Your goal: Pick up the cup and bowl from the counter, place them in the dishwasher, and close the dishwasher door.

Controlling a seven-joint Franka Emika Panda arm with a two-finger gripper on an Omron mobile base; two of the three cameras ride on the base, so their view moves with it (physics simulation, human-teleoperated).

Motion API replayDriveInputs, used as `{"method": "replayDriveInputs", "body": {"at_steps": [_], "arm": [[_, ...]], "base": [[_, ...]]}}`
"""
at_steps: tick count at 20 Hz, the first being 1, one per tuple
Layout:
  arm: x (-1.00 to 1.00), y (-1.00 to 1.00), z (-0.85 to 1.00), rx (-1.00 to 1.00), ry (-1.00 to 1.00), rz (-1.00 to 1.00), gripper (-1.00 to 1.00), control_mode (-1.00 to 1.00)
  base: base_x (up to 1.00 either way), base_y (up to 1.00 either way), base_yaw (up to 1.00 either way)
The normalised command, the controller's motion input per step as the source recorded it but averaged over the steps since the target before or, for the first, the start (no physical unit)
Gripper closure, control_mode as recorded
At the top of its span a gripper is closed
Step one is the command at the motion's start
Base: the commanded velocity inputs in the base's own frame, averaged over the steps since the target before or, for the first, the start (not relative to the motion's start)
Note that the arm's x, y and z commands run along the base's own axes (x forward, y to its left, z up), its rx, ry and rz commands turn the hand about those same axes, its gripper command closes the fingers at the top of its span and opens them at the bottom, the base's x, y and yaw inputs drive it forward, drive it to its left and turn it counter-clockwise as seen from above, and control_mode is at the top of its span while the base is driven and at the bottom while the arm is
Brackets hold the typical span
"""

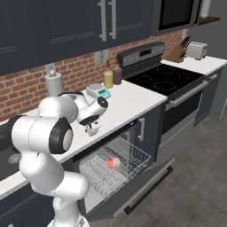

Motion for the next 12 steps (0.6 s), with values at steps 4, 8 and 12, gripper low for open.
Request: {"method": "replayDriveInputs", "body": {"at_steps": [4, 8, 12], "arm": [[0.56, 0.15, -0.1, -0.03, 0.0, 0.0, -1.0, -1.0], [0.33, 0.01, -0.16, -0.09, 0.0, 0.0, -1.0, -1.0], [0.27, 0.0, -0.27, -0.11, 0.0, 0.0, -1.0, -1.0]], "base": [[0.0, 0.0, 0.0], [0.0, 0.0, 0.0], [0.0, 0.0, 0.0]]}}
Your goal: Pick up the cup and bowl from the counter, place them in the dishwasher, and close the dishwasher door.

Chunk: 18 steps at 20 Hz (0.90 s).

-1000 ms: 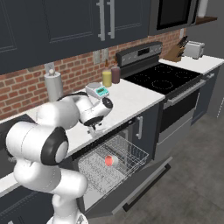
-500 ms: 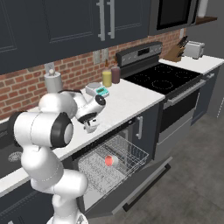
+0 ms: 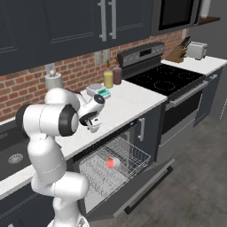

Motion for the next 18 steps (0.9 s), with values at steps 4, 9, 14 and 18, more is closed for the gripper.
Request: {"method": "replayDriveInputs", "body": {"at_steps": [4, 9, 14, 18], "arm": [[0.34, 0.0, -0.29, -0.1, 0.0, 0.0, -1.0, -1.0], [0.37, 0.0, -0.27, -0.05, 0.0, 0.0, -1.0, -1.0], [0.31, 0.0, -0.31, -0.05, 0.0, 0.0, -1.0, -1.0], [0.27, 0.0, -0.3, -0.03, 0.0, 0.0, -1.0, -1.0]], "base": [[0.0, 0.0, 0.0], [0.0, 0.0, 0.0], [0.0, 0.0, 0.0], [0.0, 0.0, 0.0]]}}
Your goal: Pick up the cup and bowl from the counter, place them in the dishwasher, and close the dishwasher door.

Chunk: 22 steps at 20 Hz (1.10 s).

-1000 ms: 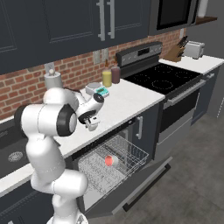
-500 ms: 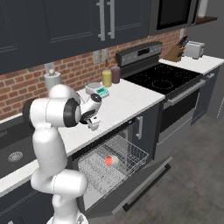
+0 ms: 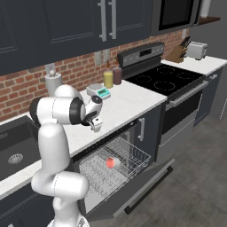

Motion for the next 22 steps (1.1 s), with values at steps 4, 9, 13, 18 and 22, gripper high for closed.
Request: {"method": "replayDriveInputs", "body": {"at_steps": [4, 9, 13, 18, 22], "arm": [[0.28, 0.0, -0.26, -0.01, 0.0, 0.0, -1.0, -1.0], [0.19, 0.0, -0.27, 0.0, 0.01, 0.0, -1.0, -1.0], [0.0, 0.0, -0.34, -0.03, 0.03, 0.0, 1.0, -1.0], [-0.06, 0.0, -0.34, -0.03, 0.03, 0.0, 1.0, -1.0], [-0.14, 0.0, -0.29, -0.01, 0.01, 0.0, 1.0, -1.0]], "base": [[0.0, 0.0, 0.0], [0.0, 0.0, 0.0], [0.0, 0.0, 0.0], [0.0, 0.0, 0.0], [0.0, 0.0, 0.0]]}}
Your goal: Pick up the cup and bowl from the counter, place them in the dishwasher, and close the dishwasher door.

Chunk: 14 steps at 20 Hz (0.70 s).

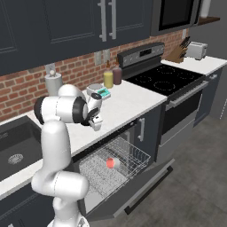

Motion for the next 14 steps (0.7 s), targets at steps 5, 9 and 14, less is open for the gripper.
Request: {"method": "replayDriveInputs", "body": {"at_steps": [5, 9, 14], "arm": [[-0.31, -0.2, -0.2, 0.0, 0.0, 0.0, 1.0, -1.0], [-0.69, -0.6, -0.02, 0.0, 0.0, 0.0, 1.0, -1.0], [-0.98, -0.94, 0.0, 0.0, 0.0, 0.0, 1.0, -1.0]], "base": [[0.0, 0.0, 0.0], [0.0, 0.0, 0.0], [0.0, 0.0, 0.0]]}}
